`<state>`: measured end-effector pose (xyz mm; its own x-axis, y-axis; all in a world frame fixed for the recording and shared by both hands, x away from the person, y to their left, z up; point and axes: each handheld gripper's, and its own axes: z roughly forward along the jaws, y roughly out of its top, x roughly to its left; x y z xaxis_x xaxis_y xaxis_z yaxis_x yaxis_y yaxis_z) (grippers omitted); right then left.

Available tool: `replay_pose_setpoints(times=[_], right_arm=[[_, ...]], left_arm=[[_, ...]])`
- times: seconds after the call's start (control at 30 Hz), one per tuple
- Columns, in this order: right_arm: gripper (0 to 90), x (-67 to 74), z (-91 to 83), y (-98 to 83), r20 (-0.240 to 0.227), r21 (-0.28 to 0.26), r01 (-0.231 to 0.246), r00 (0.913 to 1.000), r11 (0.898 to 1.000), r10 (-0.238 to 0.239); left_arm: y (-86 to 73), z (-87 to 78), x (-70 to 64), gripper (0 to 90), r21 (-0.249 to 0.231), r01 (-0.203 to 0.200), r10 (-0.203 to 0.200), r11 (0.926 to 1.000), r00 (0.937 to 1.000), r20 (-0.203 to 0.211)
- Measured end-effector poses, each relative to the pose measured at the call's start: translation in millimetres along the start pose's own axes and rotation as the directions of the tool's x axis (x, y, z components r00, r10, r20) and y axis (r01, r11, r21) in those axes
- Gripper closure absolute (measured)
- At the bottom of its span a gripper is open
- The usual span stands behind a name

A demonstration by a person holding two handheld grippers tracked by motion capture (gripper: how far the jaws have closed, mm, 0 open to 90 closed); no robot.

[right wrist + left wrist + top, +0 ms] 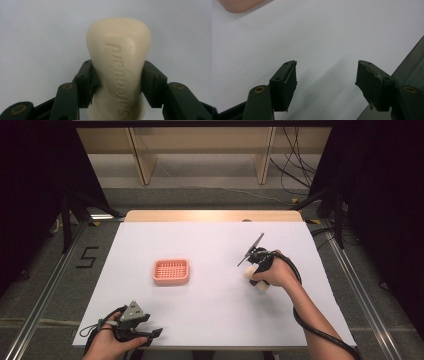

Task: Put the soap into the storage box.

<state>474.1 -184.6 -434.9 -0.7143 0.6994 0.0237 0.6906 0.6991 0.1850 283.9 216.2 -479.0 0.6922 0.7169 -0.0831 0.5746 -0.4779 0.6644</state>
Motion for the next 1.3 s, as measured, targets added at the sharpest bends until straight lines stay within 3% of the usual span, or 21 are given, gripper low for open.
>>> replay_pose_setpoints(times=[0.07, 0.13, 0.47, 0.5, 0.63, 0.73, 0.93, 1.0, 1.1, 1.3], right_arm=[[50.5, -0.2, 0.1, 0.7, 0.002, -0.007, 0.022, 0.9998, 1.0, -0.022], [50.4, 2.1, -0.5, 1.7, 0.004, -0.009, 0.008, 1.0, 1.0, -0.008], [50.5, 7.2, -0.9, 7.3, 0.0, -0.029, 0.049, 0.9988, 0.998, -0.049], [50.5, 8.8, -1.8, 7.9, 0.004, -0.018, 0.029, 0.9996, 0.999, -0.029], [50.5, 9.4, -1.4, 9.0, 0.011, -0.028, 0.057, 0.9984, 0.998, -0.056], [50.5, 11.5, -1.6, 10.1, 0.003, -0.027, 0.039, 0.9992, 0.999, -0.039], [50.4, 13.2, -2.7, 13.3, 0.004, -0.03, 0.046, 0.999, 0.999, -0.045], [50.5, 12.4, -2.7, 14.5, 0.007, -0.038, 0.067, 0.9978, 0.997, -0.067], [50.5, 15.1, -4.0, 16.7, 0.002, -0.032, 0.046, 0.999, 0.998, -0.046], [50.5, 17.4, -4.5, 21.4, 0.005, -0.035, 0.07, 0.9976, 0.997, -0.07]], left_arm=[[0.0, 0.0, 0.7, 32.3, 0.005, -0.007, 0.007, 1.0, 0.9999, -0.009], [0.0, 0.0, 0.6, 32.3, 0.004, -0.006, 0.006, 1.0, 0.9999, -0.008], [0.0, 0.0, 0.5, 32.4, 0.004, -0.006, 0.006, 1.0, 1.0, -0.007], [0.0, 0.0, 0.5, 32.4, 0.004, -0.005, 0.005, 1.0, 1.0, -0.007], [0.1, 0.1, 0.5, 32.3, 0.004, -0.006, 0.006, 1.0, 1.0, -0.007], [0.1, 0.2, 0.6, 32.4, 0.006, -0.009, 0.009, 0.9999, 0.9999, -0.008], [0.0, 0.3, 0.2, 32.3, 0.001, -0.001, 0.001, 1.0, 1.0, -0.004], [0.1, 0.1, 0.8, 32.3, 0.007, -0.01, 0.01, 0.9999, 0.9999, -0.008], [0.2, 0.2, 0.6, 32.4, 0.006, -0.01, 0.01, 0.9999, 0.9999, -0.007], [0.1, 0.1, 0.6, 32.3, 0.004, -0.007, 0.007, 1.0, 1.0, -0.006]])
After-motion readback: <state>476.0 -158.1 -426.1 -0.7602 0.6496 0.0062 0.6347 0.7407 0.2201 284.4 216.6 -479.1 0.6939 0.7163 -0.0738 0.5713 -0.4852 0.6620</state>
